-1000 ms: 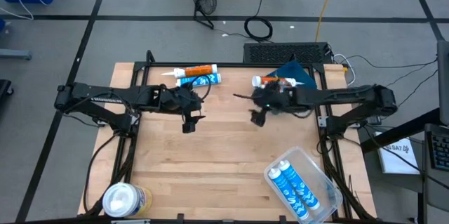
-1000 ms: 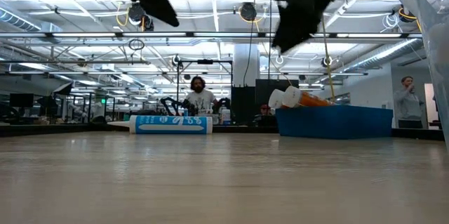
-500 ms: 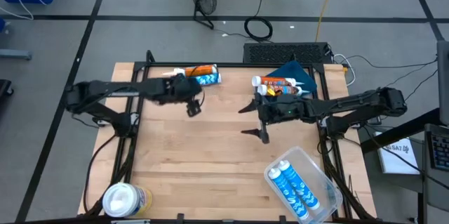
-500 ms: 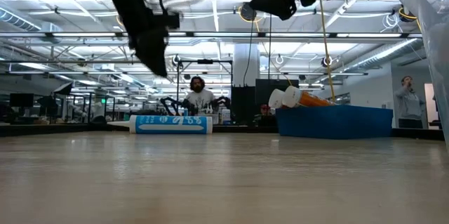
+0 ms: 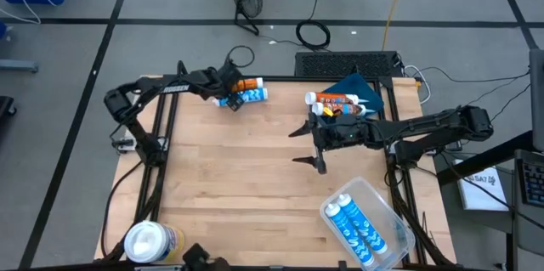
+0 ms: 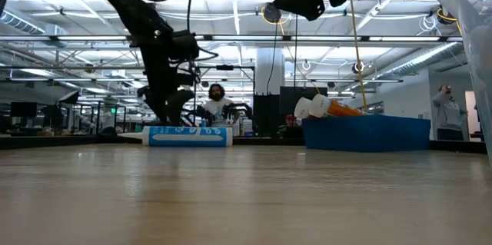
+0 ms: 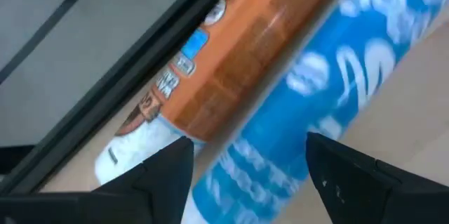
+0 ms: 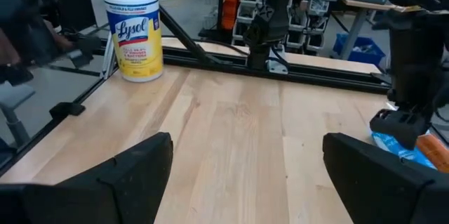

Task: Pick & place silicon tubes, Sealant and Lysol wipes
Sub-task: Put the blue sealant into the transparent bin

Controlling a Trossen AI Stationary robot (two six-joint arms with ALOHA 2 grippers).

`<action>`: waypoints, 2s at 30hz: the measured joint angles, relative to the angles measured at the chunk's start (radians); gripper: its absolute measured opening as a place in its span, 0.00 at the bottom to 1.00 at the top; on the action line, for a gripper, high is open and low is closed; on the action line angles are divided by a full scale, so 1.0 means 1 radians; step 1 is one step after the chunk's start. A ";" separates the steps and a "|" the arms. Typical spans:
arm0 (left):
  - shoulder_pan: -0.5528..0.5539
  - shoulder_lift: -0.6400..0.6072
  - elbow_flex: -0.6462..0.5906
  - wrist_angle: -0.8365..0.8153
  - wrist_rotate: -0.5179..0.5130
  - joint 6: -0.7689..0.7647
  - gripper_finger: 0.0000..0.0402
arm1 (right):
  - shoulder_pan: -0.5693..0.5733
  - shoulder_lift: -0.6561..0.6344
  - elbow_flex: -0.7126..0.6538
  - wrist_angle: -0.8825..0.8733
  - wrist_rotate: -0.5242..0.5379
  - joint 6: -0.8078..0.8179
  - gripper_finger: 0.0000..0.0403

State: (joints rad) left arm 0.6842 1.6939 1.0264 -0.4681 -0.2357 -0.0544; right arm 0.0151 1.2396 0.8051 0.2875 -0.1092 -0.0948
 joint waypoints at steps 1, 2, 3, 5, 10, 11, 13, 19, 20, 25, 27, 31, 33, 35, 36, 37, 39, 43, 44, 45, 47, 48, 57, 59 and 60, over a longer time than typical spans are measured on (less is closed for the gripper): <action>0.001 0.019 0.001 0.004 0.016 0.007 0.67 | 0.000 0.000 0.000 0.000 0.000 0.000 0.85; 0.002 0.035 0.000 0.000 0.032 0.026 0.68 | 0.000 0.000 0.000 0.000 0.000 0.000 0.85; -0.001 0.043 -0.001 -0.006 0.034 0.042 0.68 | 0.000 0.000 0.000 0.000 0.000 0.000 0.86; -0.015 0.059 0.002 -0.017 0.065 0.075 0.68 | 0.000 0.000 0.000 0.000 0.000 0.000 0.86; -0.079 0.070 -0.004 -0.092 0.162 0.158 0.67 | 0.000 0.000 0.000 -0.001 0.000 0.000 0.86; -0.093 0.073 -0.006 -0.107 0.195 0.179 0.67 | 0.000 0.000 0.000 -0.002 0.000 0.000 0.86; -0.115 0.068 -0.007 -0.125 0.267 0.224 0.67 | 0.000 0.000 0.000 -0.002 0.001 0.000 0.86; -0.183 0.073 -0.003 -0.110 0.370 0.213 0.67 | 0.000 0.000 -0.005 0.000 0.003 0.000 0.86; -0.195 0.073 -0.003 -0.110 0.364 0.192 0.67 | 0.000 0.000 -0.009 -0.001 0.003 0.003 0.86; -0.253 0.102 -0.003 -0.107 0.248 0.181 0.66 | 0.000 0.001 -0.013 0.000 0.003 0.003 0.86; -0.274 0.134 0.001 -0.099 0.226 0.193 0.62 | 0.000 0.001 -0.013 0.000 0.003 0.003 0.86; -0.309 0.191 0.009 -0.087 0.205 0.222 0.54 | 0.000 0.001 -0.013 0.001 0.005 0.009 0.86; -0.326 0.195 0.009 -0.098 0.177 0.227 0.54 | 0.000 0.001 -0.013 -0.003 0.006 0.030 0.86; -0.348 0.178 0.007 -0.115 0.144 0.222 0.54 | 0.000 0.001 -0.013 -0.029 0.006 0.060 0.86; -0.359 0.159 0.001 -0.123 0.128 0.212 0.54 | 0.000 0.000 -0.013 -0.055 0.006 0.078 0.86; -0.374 0.134 -0.004 -0.128 0.105 0.200 0.54 | 0.000 0.000 -0.014 -0.086 0.006 0.092 0.86; -0.407 0.074 -0.012 -0.144 0.063 0.189 0.54 | 0.000 0.001 -0.014 -0.133 0.005 0.115 0.86; -0.492 -0.082 -0.011 -0.168 0.058 0.190 0.54 | 0.000 0.001 -0.015 -0.176 0.015 0.121 0.86; -0.512 -0.114 -0.007 -0.154 0.046 0.183 0.54 | 0.003 0.001 -0.015 -0.177 0.027 0.125 0.86; -0.534 -0.144 -0.007 -0.144 0.015 0.178 0.54 | 0.006 0.001 -0.015 -0.172 0.041 0.130 0.86; -0.579 -0.201 -0.007 -0.132 -0.029 0.186 0.54 | 0.011 0.012 -0.015 -0.157 0.087 0.134 0.86; -0.603 -0.225 -0.008 -0.133 -0.028 0.197 0.54 | 0.014 0.025 -0.015 -0.134 0.115 0.129 0.86; -0.694 -0.281 -0.008 -0.138 -0.111 0.174 0.54 | 0.028 0.168 -0.015 0.144 0.242 -0.104 0.86; -0.696 -0.275 -0.007 -0.152 -0.110 0.153 0.54 | 0.029 0.189 -0.015 0.189 0.287 -0.148 0.86; -0.696 -0.272 -0.007 -0.154 -0.110 0.143 0.54 | 0.029 0.199 -0.014 0.215 0.316 -0.172 0.86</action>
State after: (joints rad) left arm -0.0122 1.4216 1.0195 -0.6216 -0.3460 0.0887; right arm 0.0445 1.4385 0.7911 0.5023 0.2063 -0.2665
